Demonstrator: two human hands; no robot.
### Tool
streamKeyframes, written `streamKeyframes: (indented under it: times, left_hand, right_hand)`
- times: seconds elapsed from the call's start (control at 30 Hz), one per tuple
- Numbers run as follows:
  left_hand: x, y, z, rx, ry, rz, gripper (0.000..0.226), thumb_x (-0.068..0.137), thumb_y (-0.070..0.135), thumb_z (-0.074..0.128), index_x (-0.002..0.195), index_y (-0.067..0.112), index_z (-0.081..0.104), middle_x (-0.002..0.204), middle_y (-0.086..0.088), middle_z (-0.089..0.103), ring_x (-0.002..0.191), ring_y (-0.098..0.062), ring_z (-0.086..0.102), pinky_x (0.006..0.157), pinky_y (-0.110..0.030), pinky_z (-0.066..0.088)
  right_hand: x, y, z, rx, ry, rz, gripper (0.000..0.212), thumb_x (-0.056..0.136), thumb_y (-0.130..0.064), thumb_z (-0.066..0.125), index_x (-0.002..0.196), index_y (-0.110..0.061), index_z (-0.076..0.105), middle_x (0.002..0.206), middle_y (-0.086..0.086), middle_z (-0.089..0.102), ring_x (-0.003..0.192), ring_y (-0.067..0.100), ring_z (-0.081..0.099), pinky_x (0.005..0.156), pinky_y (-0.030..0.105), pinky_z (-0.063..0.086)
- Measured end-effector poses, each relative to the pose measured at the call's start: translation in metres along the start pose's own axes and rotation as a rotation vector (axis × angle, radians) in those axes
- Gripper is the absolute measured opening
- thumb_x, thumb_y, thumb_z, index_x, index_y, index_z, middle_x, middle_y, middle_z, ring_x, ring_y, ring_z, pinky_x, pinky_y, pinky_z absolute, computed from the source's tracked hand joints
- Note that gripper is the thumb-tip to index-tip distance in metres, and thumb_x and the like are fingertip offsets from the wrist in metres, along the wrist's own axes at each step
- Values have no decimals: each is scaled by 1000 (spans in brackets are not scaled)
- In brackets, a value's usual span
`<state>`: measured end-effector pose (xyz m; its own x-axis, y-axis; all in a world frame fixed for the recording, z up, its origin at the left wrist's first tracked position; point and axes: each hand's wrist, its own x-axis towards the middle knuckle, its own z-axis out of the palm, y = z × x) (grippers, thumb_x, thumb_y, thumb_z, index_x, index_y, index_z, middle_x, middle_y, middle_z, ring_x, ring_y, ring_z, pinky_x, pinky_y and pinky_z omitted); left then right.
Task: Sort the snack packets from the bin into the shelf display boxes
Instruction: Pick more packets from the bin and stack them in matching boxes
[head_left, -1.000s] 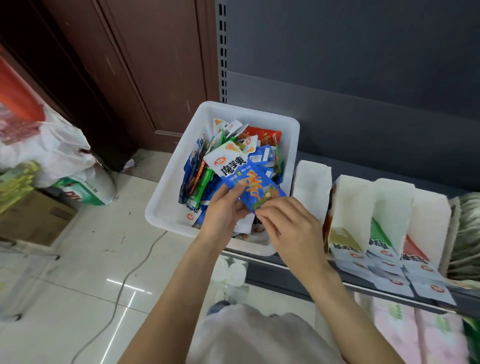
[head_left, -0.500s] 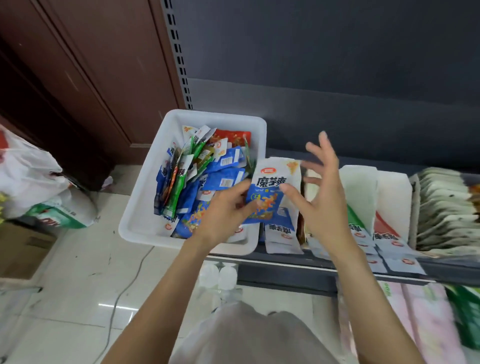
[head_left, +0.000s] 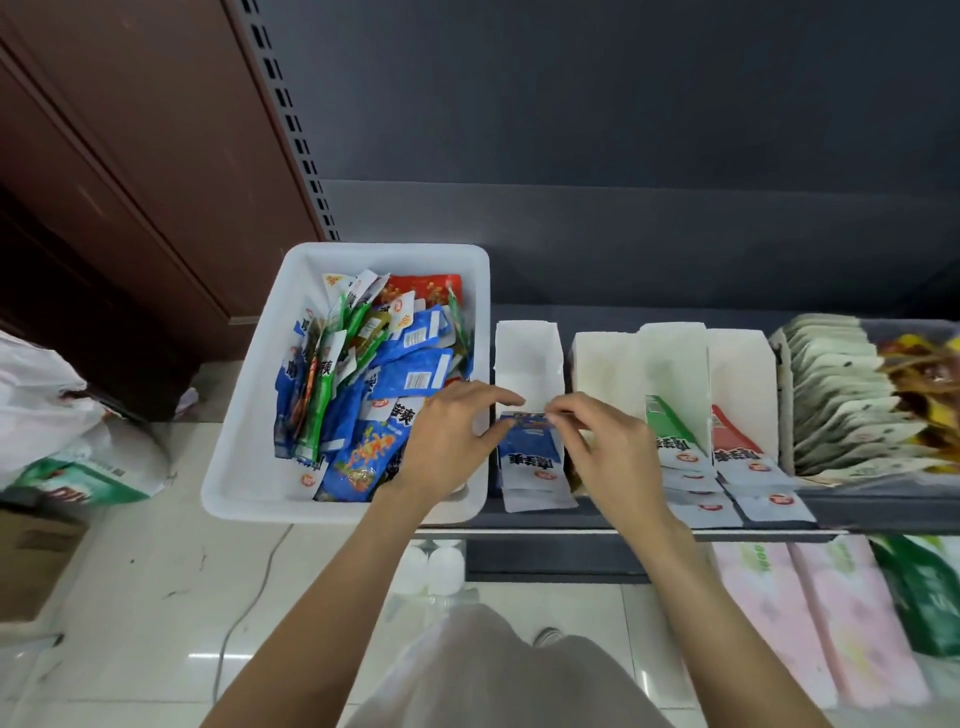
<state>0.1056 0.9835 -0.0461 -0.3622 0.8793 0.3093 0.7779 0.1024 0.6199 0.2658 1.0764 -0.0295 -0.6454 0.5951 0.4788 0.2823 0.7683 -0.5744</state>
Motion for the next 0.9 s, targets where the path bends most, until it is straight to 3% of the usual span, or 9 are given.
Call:
streamKeyframes:
  times: [0.17,0.27,0.37,0.5,0.6,0.7,0.77,0.8,0.9]
  left_hand:
    - [-9,1,-4,30,20,41,20,86,35,56,94,26,72,87,11,71,81,-10,63,76,-36,51]
    - [-14,-2,3,153,-16,52,14,82,31,62,89,27,74,82,10,70,82,-13,62,78,-37,50]
    - [-18,-3,11,208,-70,56,10,75,24,75,85,25,73,87,10,69,95,-16,55,83,-40,49]
    - [-24,-4,6,154,-157,121,18,75,23,75,93,23,72,102,9,67,107,-14,49,89,-38,48]
    - [-32,5,-23,-190,-95,-79,23,83,18,71,104,25,69,104,20,65,103,-1,56,90,-21,46]
    - [-44,-3,-50,-382,273,-338,21,86,11,67,101,26,68,95,19,69,91,0,63,81,-17,50]
    - [-49,-23,-59,-275,466,-462,16,87,9,65,96,21,69,90,16,69,84,-1,64,78,-16,50]
    - [-51,-35,-63,-206,488,-523,13,87,9,65,96,19,69,89,16,68,82,0,64,77,-15,51]
    - [-52,-64,-68,0,293,-578,17,87,15,65,103,18,69,93,12,67,84,-4,63,76,-20,52]
  right_hand:
    - [-1,4,5,-96,-138,-35,20,94,-27,50,94,-18,68,85,-7,70,69,9,63,62,22,50]
    - [-5,15,10,-302,-258,-103,11,87,-22,61,90,-24,72,80,-7,72,71,13,65,69,28,43]
    - [-9,17,9,-494,-374,-117,8,80,-22,71,85,-27,75,75,-8,72,76,18,61,69,32,35]
    - [-7,12,-1,-508,-578,-119,28,93,-39,46,102,-28,71,93,-10,72,95,18,56,78,34,29]
    - [6,-5,-16,-172,-589,6,29,95,-37,50,122,-32,60,106,-14,67,101,13,56,85,31,40]
    - [25,-31,-2,138,-515,84,32,95,-29,54,127,-32,55,98,-19,66,91,2,59,82,21,48]
    - [37,-47,27,89,-465,-12,31,94,-22,56,125,-25,58,99,-12,68,89,5,61,81,24,49]
    - [44,-52,44,14,-439,-83,30,93,-20,57,123,-21,59,102,-6,69,93,11,61,82,28,49]
    - [65,-58,95,-257,-513,-246,40,92,-18,59,131,-15,53,127,5,60,119,22,52,100,35,39]
